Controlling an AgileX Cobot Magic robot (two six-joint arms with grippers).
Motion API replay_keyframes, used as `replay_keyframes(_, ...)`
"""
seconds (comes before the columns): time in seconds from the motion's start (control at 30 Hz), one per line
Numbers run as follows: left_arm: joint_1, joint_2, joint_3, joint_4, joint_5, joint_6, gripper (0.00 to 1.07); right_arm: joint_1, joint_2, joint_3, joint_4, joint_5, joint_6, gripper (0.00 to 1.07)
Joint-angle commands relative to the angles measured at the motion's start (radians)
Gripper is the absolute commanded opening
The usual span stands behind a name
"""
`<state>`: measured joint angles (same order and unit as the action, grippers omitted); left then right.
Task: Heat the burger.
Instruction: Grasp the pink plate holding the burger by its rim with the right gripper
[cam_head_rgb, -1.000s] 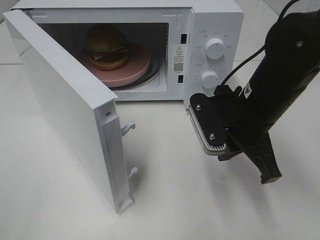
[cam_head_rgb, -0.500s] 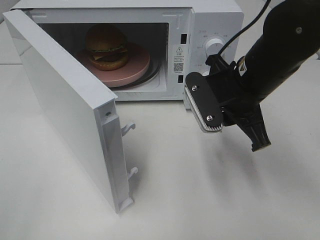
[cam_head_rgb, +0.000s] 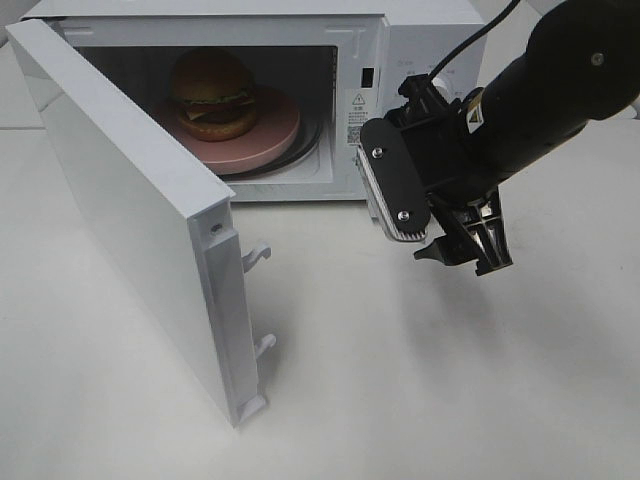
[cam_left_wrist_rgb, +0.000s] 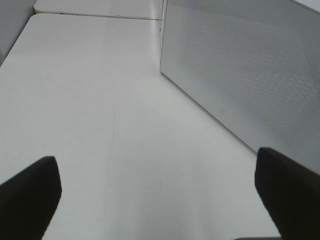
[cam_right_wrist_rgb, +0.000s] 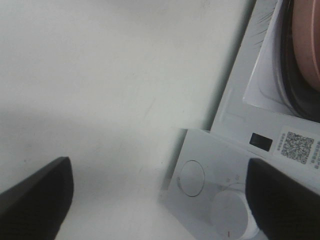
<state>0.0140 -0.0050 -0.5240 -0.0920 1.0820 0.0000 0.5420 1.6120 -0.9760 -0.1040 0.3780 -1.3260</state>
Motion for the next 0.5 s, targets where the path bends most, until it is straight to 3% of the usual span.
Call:
replay_keyframes(0.03, 0.002, -0.004, 0.004, -0.001, -0.012, -0.006, 1.00, -0.003, -0.008, -0.006, -0.005, -0.037, -0.003, 0.94)
replay_keyframes(0.37, 0.002, -0.004, 0.004, -0.001, -0.012, -0.006, 1.00, 0.032, 0.016, -0.019, -0.069, -0.114, 0.057, 0.92)
replay_keyframes(0.5, 0.002, -0.004, 0.004, -0.001, -0.012, -0.006, 1.00, 0.033, 0.061, -0.078, -0.084, -0.123, 0.070, 0.91)
